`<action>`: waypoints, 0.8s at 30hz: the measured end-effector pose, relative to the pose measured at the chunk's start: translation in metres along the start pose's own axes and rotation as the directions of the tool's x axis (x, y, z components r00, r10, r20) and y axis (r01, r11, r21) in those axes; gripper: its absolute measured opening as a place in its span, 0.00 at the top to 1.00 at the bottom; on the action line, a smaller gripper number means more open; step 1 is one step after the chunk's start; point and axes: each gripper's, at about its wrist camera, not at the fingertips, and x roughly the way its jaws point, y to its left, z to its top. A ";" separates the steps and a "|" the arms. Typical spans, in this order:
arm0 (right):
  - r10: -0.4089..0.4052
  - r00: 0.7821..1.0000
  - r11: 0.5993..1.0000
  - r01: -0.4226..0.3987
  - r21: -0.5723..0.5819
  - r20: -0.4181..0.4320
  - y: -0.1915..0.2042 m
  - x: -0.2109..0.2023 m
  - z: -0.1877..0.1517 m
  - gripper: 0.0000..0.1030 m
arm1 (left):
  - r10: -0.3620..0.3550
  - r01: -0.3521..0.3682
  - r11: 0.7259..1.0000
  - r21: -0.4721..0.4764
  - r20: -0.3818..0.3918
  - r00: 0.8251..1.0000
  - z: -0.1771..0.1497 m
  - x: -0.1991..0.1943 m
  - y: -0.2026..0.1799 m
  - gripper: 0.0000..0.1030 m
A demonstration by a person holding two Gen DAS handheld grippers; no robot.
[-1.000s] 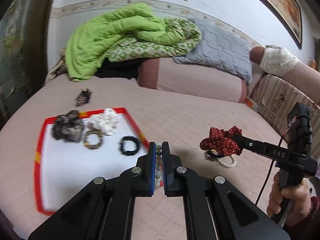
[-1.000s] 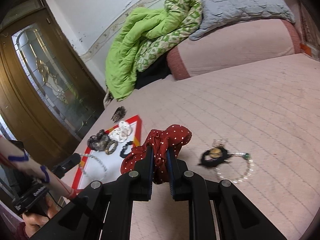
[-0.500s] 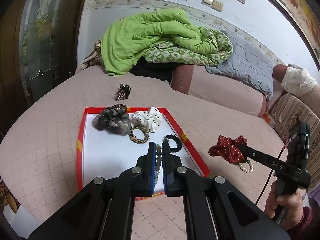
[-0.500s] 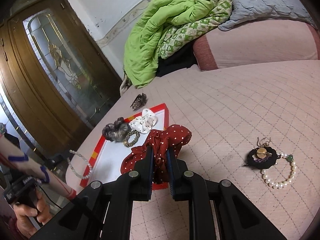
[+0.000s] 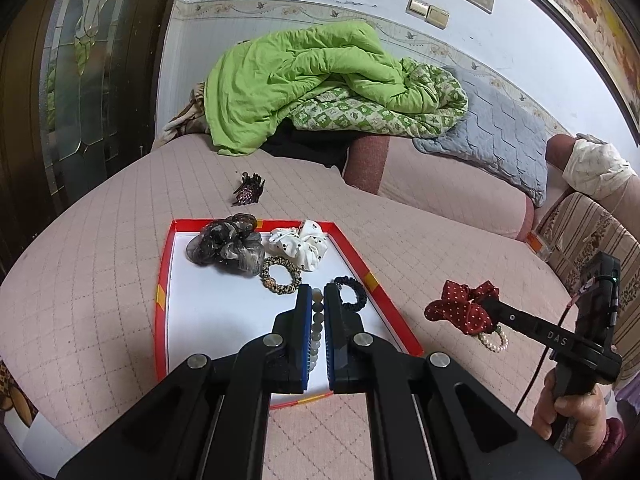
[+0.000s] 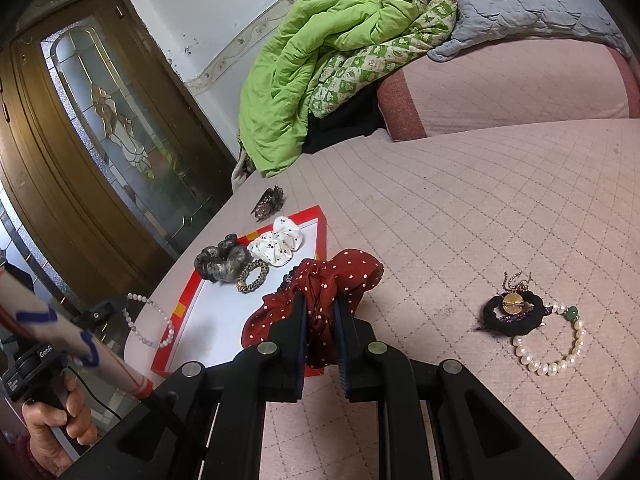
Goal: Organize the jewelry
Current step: 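Carry the jade bracelet and red scrunchie over the white tray with both grippers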
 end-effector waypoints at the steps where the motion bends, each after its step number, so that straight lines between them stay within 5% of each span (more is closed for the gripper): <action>1: 0.001 1.000 1.000 -0.001 -0.002 0.000 0.000 0.000 0.000 0.85 | -0.001 0.001 1.000 -0.002 -0.002 1.000 0.001 0.002 0.001 0.95; 24: 0.024 1.000 0.998 -0.025 -0.049 -0.017 0.016 0.012 -0.001 0.85 | 0.009 -0.011 0.994 -0.107 -0.016 1.000 -0.004 0.036 0.055 0.95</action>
